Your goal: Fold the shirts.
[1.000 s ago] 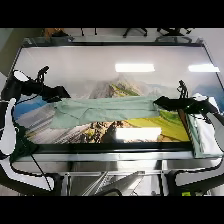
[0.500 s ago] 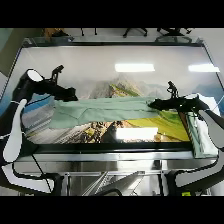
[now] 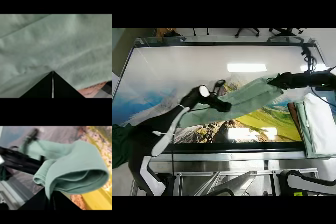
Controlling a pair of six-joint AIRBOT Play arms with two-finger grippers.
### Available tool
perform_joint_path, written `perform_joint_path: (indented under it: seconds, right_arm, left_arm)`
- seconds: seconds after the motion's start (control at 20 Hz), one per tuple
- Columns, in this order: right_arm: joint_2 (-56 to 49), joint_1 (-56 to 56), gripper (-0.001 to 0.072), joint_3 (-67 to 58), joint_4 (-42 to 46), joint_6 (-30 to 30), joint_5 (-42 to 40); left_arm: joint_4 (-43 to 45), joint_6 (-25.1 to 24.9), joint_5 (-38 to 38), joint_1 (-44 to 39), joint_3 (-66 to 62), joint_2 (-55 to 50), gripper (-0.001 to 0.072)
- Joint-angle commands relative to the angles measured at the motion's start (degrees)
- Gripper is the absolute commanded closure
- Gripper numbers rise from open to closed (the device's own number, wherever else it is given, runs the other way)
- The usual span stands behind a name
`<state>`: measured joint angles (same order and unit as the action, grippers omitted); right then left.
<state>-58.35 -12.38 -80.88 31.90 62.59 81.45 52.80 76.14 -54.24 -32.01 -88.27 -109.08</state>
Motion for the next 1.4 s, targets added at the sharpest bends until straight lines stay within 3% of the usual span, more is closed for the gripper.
perform_joint_path:
  seconds: [0.0,0.1,0.25,0.4,0.55,0.7,0.9,1.0,1.1,1.15,1.2,1.25,1.35]
  right_arm:
    - [4.04,-0.02,0.0697,-3.89,-0.15,4.96,6.51]
    - [4.59,0.0,0.0697,-3.89,-0.09,5.14,8.09]
    - [4.0,0.04,0.0697,-3.82,0.02,5.14,8.83]
    - [2.32,0.48,0.0697,-3.45,-0.02,5.18,7.65]
    - [1.53,4.57,0.0697,0.04,-2.54,5.14,0.59]
    - [1.14,15.02,0.0697,6.4,-8.57,3.17,-12.74]
    - [-3.87,36.72,0.0696,11.52,-11.87,-4.37,-39.65]
    - [-9.73,48.65,0.0697,11.47,-13.88,-12.07,-55.32]
    - [-16.83,59.6,0.0694,11.28,-18.49,-27.63,-72.85]
    - [-20.39,63.76,0.0607,10.99,-18.69,-33.18,-79.36]
    - [-22.93,66.29,0.0311,10.75,-18.67,-33.75,-82.4]
    - [-23.96,67.19,0.0208,10.64,-18.67,-33.73,-82.66]
    - [-22.84,66.31,0.0215,10.62,-18.43,-34.25,-81.55]
  left_arm:
    - [-0.44,4.24,1.95,-8.44,-9.22,-8.13,0.0695]
    - [-0.39,5.49,-1.9,-9.55,-14.95,-9.64,0.0695]
    - [0.26,5.42,-14.34,-7.15,-22.27,-7.26,0.0697]
    - [3.82,5.42,-25.79,-0.42,-25.94,1.09,0.0697]
    - [4.61,5.49,-32.0,8.74,-26.03,12.7,0.0697]
    - [4.5,7.1,-33.79,18.27,-26.01,24.26,0.0696]
    - [4.59,7.04,-34.84,26.43,-26.01,34.88,0.0696]
    - [4.63,6.84,-35.04,28.28,-25.99,38.34,0.0696]
    - [4.63,6.84,-35.69,28.46,-25.97,40.24,0.0696]
    - [4.66,6.84,-35.87,28.11,-25.97,40.72,0.0696]
    - [4.68,6.82,-35.85,27.43,-25.97,40.98,0.0696]
    - [4.66,6.8,-36.06,26.62,-25.97,40.98,0.0696]
    - [4.68,6.56,-36.79,25.42,-25.97,40.92,0.0696]
